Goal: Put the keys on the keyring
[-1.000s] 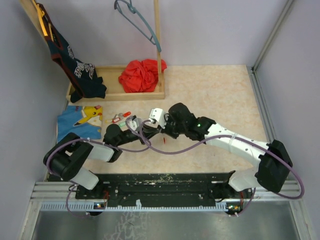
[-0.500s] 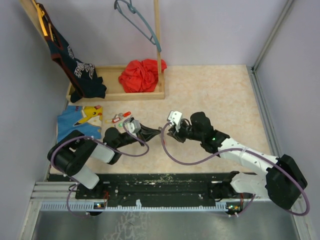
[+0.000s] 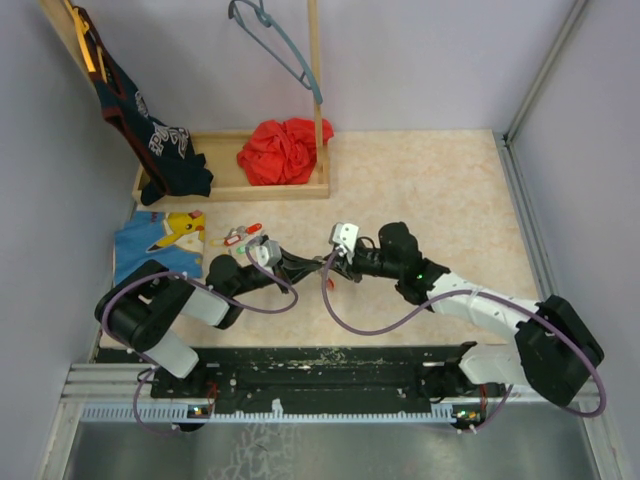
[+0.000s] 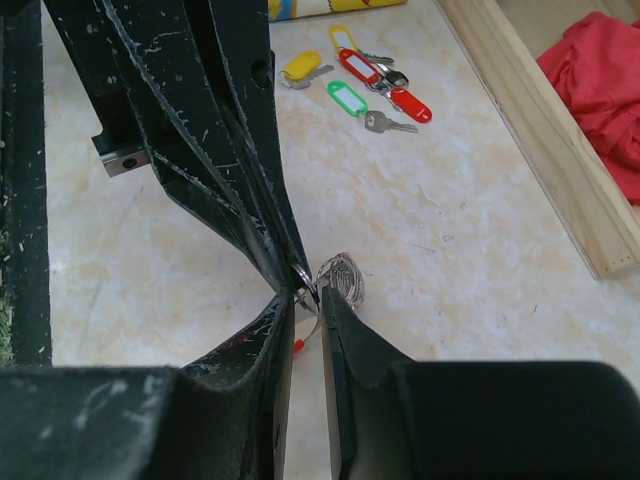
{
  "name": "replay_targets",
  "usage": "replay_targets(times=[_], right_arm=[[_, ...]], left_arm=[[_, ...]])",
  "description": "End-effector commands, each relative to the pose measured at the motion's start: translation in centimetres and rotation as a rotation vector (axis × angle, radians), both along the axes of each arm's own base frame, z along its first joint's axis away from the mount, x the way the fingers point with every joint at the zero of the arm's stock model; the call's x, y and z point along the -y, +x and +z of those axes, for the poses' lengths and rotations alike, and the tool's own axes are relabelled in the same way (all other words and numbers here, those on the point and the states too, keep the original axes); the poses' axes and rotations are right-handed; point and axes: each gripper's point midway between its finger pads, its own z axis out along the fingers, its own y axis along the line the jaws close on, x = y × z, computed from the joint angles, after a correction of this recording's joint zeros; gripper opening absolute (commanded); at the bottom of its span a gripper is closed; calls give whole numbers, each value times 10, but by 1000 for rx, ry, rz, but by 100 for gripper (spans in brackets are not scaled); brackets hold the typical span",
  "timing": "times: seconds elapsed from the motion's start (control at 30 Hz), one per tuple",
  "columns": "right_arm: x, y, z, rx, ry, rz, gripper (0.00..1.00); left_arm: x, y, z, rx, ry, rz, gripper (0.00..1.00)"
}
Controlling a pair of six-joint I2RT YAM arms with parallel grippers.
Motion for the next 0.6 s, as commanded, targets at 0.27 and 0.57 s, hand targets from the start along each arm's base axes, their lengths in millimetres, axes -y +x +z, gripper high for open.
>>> replay_targets(times=[0.27, 0.57], right_arm=[[-7, 0, 13, 69, 40, 69, 0], [-5, -2, 19, 48, -77, 74, 0]], left_arm=[[-2, -14, 24, 117, -75, -45, 1], [-8, -3, 20, 112, -35, 25, 26]])
